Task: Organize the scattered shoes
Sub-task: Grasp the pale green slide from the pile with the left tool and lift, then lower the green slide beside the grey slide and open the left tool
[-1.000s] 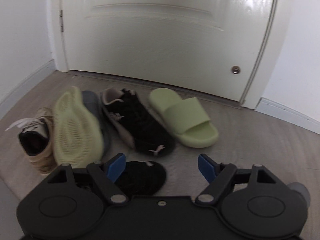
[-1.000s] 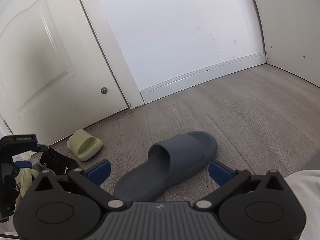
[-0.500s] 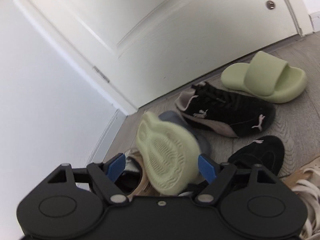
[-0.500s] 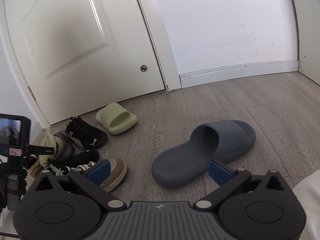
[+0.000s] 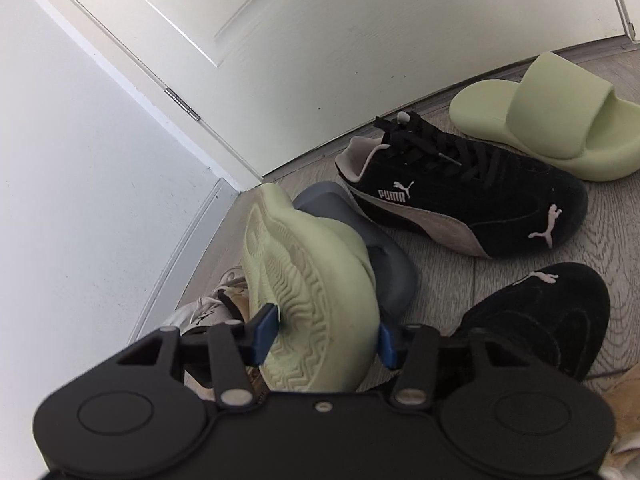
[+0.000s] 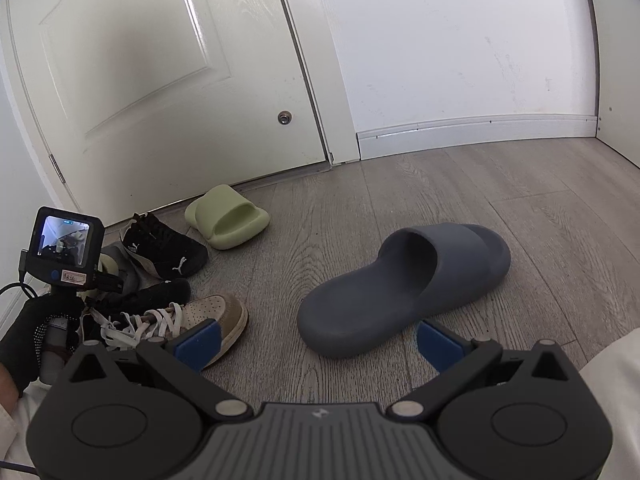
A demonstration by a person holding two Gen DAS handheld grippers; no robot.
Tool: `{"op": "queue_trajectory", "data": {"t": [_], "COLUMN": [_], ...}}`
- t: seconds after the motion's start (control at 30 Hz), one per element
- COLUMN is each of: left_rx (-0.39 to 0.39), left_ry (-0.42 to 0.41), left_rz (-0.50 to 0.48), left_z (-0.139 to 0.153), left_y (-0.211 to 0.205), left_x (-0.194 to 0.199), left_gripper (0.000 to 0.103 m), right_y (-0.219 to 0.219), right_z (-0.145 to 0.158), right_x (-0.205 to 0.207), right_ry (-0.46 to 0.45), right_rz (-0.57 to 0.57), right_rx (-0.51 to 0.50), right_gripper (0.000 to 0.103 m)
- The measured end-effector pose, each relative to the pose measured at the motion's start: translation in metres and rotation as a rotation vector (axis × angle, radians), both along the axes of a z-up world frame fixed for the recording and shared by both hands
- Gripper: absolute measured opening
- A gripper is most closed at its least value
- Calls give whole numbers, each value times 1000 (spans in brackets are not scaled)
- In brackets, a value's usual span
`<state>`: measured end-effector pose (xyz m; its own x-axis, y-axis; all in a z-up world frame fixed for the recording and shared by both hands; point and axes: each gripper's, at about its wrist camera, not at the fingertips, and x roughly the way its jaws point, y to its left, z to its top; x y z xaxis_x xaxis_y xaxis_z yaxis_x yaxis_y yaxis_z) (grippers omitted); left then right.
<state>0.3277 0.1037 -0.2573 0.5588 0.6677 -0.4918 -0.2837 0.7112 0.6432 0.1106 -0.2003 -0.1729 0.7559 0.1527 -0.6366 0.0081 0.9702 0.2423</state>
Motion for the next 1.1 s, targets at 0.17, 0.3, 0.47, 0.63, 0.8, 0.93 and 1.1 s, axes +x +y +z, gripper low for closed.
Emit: {"op": "queue_trajectory", "data": {"t": [0.17, 0.3, 0.47, 0.63, 0.8, 0.93, 1.1], "left_rx": [62, -67, -271, -361, -525, -724, -1002], "left_ry": [-135, -289, -442, -617, -681, -601, -433], "left_rz": [31, 128, 167, 103, -66, -199, -270], "left_z": [15, 64, 131, 207, 257, 251, 215], "left_y": [-4, 19, 48, 46, 11, -51, -112], "left_x": [-10, -25, -54, -86, -91, -51, 20], "left_gripper": [32, 26, 26, 26, 26, 26, 26], "right_y": [2, 4, 4, 0, -4, -9, -19], "right_z": [2, 4, 6, 6, 6, 10, 13], "right_x": [-2, -4, -3, -2, -4, -7, -10], "right_ry": [-15, -27, -36, -37, -44, -59, -72], "right_rz": [5, 13, 9, -7, -14, -26, -61], "right_rx": [-17, -25, -25, -12, 5, 17, 31], "right_gripper": [103, 103, 103, 103, 103, 103, 103]}}
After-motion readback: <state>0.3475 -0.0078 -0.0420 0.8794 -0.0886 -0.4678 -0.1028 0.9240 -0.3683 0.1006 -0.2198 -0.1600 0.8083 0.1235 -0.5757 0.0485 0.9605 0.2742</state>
